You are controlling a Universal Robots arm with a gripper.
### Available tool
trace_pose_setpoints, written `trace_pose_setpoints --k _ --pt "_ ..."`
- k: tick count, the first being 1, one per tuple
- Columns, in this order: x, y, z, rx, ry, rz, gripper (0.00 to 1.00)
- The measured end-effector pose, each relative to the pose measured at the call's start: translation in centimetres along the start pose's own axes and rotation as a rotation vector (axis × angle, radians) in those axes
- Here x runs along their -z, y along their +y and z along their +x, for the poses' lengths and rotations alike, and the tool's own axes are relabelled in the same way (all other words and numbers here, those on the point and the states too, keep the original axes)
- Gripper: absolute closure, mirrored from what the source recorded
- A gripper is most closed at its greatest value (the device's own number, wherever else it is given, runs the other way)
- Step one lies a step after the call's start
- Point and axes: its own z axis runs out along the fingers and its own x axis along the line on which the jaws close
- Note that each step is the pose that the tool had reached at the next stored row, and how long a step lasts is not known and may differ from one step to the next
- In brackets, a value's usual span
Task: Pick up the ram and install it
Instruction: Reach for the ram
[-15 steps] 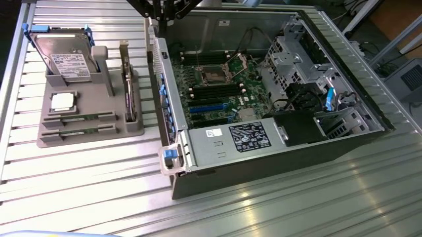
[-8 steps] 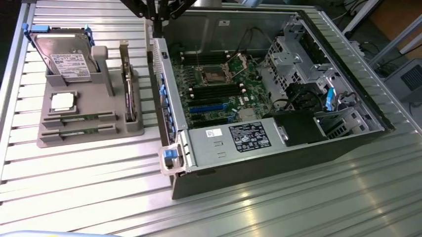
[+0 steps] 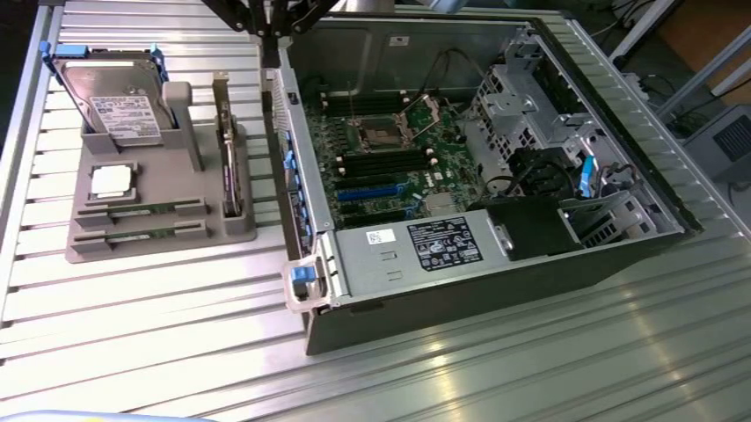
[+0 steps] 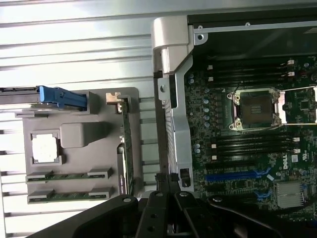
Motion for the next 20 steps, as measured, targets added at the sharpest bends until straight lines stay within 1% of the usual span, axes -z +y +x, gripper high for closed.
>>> trace_pose_setpoints --k 5,12,15,20 --pt "0.02 -0.08 1.0 0.000 0.0000 0.0000 0.90" --pt "0.04 -0.15 2.0 0.000 0.0000 0.0000 0.90" --pt "0.05 -0.20 2.6 0.000 0.0000 0.0000 0.90" --pt "0.06 -0.26 3.4 0.000 0.0000 0.0000 0.90"
